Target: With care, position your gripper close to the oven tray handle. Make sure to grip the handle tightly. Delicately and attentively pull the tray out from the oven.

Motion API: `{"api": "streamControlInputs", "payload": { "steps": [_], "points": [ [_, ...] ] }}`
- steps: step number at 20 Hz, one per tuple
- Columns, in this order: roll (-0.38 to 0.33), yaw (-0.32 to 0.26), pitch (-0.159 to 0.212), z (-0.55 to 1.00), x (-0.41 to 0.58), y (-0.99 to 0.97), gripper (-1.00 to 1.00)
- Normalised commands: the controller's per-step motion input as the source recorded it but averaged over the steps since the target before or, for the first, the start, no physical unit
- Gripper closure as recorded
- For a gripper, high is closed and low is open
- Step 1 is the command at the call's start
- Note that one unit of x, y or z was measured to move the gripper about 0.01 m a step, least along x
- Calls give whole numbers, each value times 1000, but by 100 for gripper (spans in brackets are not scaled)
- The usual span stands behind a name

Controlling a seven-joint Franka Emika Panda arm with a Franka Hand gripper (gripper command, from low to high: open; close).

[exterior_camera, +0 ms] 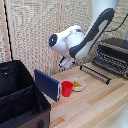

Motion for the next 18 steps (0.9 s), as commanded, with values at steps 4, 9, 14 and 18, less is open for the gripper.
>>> {"api": "streamControlInputs", "payload": {
  "steps": [4, 9, 14, 18],
  "points": [
    [-153, 179, 0, -7, 0, -502, -100],
    [-110, 134, 0, -4, 0, -701, -100],
    [-119, 80, -1, -1, -2, -807, -100],
    [-109, 1, 0, -82, -16, -836, -100]
  ]
}}
